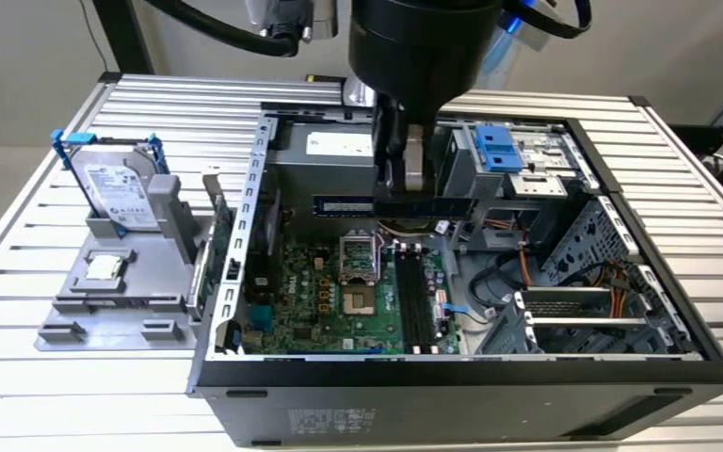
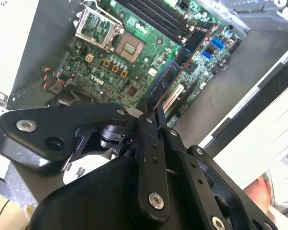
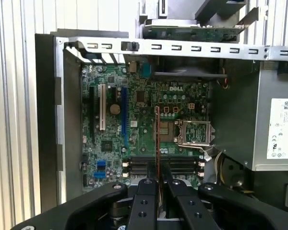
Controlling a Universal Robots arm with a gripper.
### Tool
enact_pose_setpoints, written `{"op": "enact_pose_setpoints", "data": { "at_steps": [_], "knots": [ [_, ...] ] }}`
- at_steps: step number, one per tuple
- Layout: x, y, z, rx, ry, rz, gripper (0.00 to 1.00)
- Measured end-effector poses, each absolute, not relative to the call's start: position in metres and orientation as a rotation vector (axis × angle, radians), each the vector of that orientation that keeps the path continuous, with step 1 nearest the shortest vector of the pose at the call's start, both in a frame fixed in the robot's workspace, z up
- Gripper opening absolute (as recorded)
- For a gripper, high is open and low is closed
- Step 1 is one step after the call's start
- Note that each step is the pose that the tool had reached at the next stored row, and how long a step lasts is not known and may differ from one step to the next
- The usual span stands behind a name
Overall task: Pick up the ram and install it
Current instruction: 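Pick up the ram and move it above insertion slot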
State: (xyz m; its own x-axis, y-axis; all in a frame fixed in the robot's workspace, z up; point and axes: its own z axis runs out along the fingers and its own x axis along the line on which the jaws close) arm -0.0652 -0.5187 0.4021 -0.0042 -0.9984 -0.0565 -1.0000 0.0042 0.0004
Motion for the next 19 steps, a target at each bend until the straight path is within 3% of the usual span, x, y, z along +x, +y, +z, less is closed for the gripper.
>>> {"op": "enact_pose_setpoints", "data": {
  "at_steps": [19],
  "knots": [
    [-0.012, -0.519, 0.402, -2.191, 2.195, 0.062, 0.00]
  ]
}}
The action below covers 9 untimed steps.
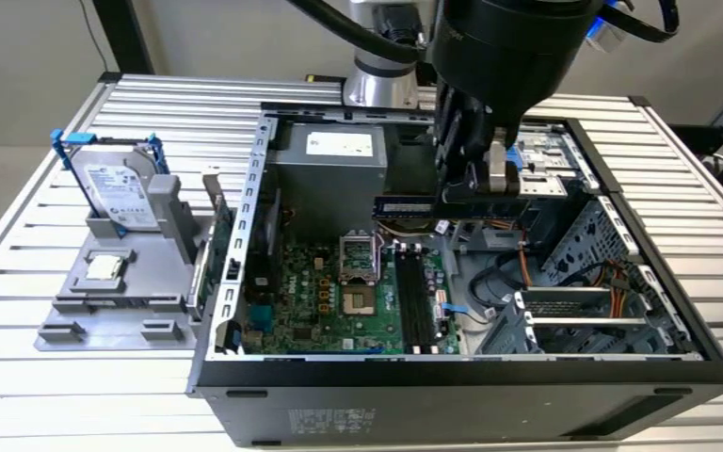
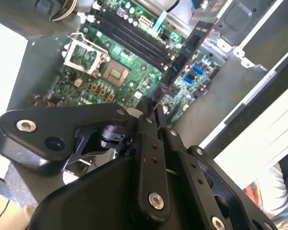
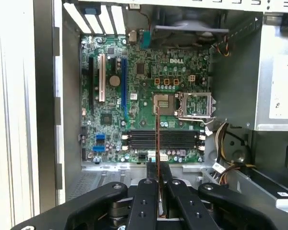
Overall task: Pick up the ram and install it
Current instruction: 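Pick up the ram and move it above insertion slot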
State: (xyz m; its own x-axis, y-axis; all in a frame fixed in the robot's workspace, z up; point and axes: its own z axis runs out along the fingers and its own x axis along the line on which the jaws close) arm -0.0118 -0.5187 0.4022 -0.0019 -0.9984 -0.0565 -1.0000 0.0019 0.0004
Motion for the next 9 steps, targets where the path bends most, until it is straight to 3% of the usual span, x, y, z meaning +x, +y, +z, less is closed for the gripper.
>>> {"op": "enact_pose_setpoints", "data": {
  "at_steps": [9],
  "knots": [
    [-0.0059, -0.5182, 0.4022, -2.191, 2.195, 0.062, 0.00]
  ]
}}
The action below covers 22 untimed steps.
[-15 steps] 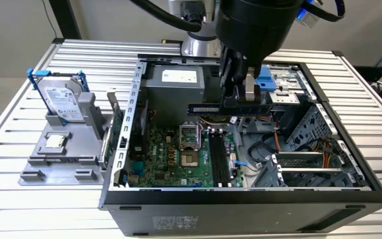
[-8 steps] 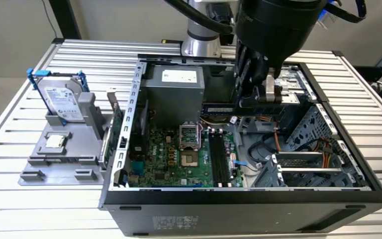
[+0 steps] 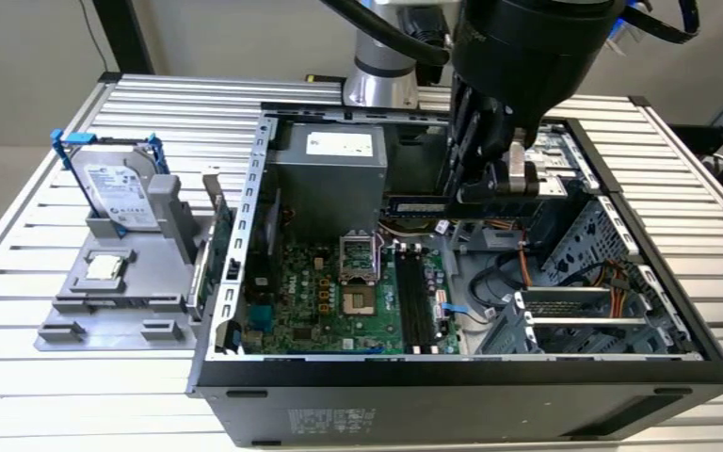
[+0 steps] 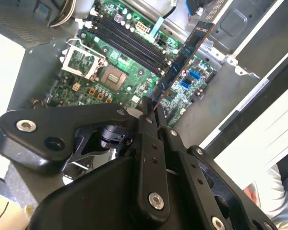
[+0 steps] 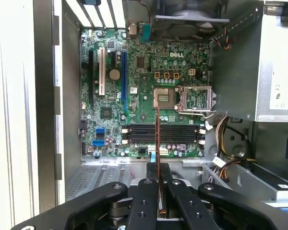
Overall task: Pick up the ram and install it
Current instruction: 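Pick up the ram and move it above insertion slot, then insert the ram into the slot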
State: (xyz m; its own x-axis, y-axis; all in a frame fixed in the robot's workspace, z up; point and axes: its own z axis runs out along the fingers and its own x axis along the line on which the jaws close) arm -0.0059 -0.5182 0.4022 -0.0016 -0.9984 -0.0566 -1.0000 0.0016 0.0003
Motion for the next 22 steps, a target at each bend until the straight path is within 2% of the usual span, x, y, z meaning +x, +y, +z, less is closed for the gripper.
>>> {"op": "enact_pose_setpoints", "data": {
  "at_steps": [22],
  "knots": [
    [-0.006, -0.479, 0.402, -2.164, 2.220, 0.061, 0.00]
  ]
}}
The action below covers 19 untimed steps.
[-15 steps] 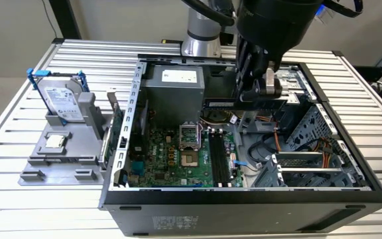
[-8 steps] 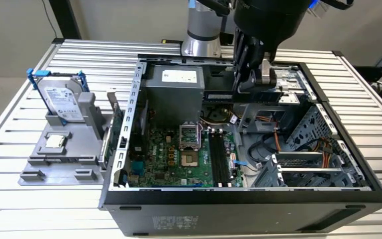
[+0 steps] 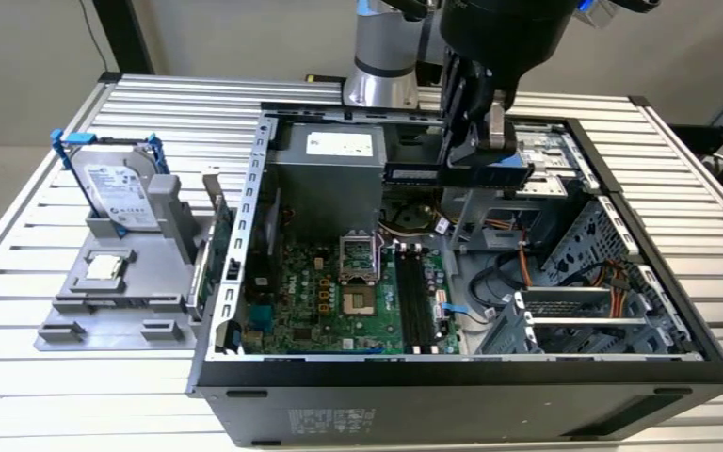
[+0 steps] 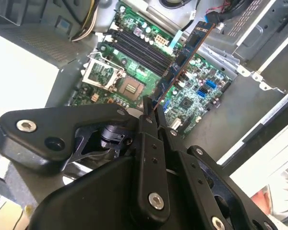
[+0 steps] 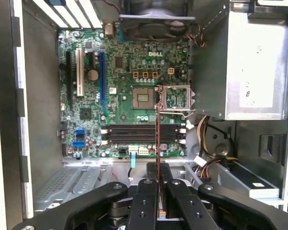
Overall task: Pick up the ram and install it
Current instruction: 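Insert the ram into the slot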
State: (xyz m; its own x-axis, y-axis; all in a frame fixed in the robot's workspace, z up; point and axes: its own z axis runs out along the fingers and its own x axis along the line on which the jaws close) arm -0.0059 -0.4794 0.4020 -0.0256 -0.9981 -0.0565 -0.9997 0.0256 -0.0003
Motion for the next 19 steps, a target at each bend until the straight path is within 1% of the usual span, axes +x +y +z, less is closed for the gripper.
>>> {"op": "enact_pose_setpoints", "data": {
  "at_steps": [14, 19],
  "knots": [
    [-0.006, -0.467, 0.401, -2.106, 2.274, 0.059, 0.00],
    [-0.006, -0.457, 0.401, -2.099, 2.280, 0.059, 0.00]
  ]
}}
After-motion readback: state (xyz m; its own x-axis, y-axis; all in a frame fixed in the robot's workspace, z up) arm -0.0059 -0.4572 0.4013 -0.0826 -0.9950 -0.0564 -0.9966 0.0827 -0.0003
